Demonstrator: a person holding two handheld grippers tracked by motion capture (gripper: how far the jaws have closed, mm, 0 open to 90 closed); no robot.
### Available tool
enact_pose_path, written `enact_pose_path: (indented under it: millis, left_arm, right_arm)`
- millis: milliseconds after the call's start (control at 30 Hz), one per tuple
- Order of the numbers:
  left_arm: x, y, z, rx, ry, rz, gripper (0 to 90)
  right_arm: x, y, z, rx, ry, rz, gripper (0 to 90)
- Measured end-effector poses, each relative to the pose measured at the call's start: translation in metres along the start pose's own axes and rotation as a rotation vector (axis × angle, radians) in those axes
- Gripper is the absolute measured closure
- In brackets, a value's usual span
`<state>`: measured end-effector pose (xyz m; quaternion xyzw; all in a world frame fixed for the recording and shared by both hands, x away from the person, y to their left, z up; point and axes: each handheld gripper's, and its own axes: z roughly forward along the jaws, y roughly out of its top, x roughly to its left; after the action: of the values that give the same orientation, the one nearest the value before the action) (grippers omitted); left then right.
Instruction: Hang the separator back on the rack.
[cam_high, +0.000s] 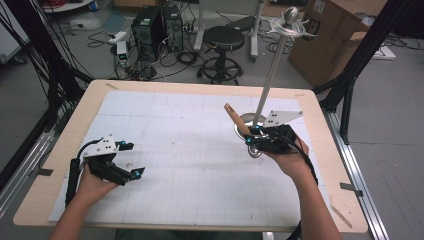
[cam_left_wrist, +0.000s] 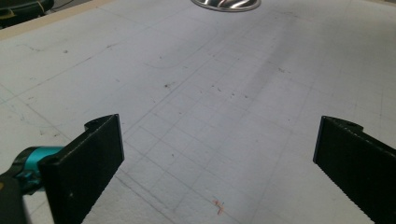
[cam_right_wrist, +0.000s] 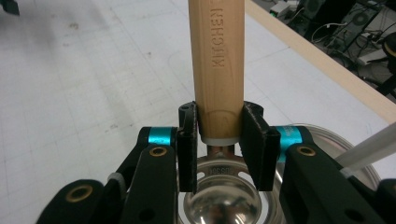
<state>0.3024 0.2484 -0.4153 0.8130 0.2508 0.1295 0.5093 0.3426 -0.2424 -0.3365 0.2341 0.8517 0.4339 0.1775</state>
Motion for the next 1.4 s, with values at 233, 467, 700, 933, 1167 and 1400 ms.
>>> enact_pose_path:
  millis: [233,467,700,933,1167,1400]
  left_arm:
    - [0.0,0.0,0.0,0.001,0.001,0.0,2.3]
    - [0.0,0.0,0.0,0.001,0.0,0.0,2.3]
    - [0.0,0.0,0.001,0.003,0.0,0.0,2.4]
    - [0.0,-0.001,0.001,0.005,-0.001,0.0,2.4]
    - [0.0,-0.001,0.001,0.007,-0.001,0.0,2.3]
    - [0.0,-0.001,0.002,0.008,-0.002,-0.002,2.3]
  right_arm:
    - [-0.006,-0.006,-0.006,-0.06,-0.028,0.079,68.8]
    - [-0.009,-0.007,-0.016,-0.125,-0.052,0.136,68.8]
    - [-0.014,-0.01,-0.027,-0.19,-0.085,0.181,68.8]
    - [-0.017,-0.009,-0.037,-0.233,-0.11,0.211,68.8]
    - [-0.021,-0.006,-0.048,-0.29,-0.132,0.233,68.8]
    - [-0.024,-0.002,-0.06,-0.325,-0.158,0.231,68.7]
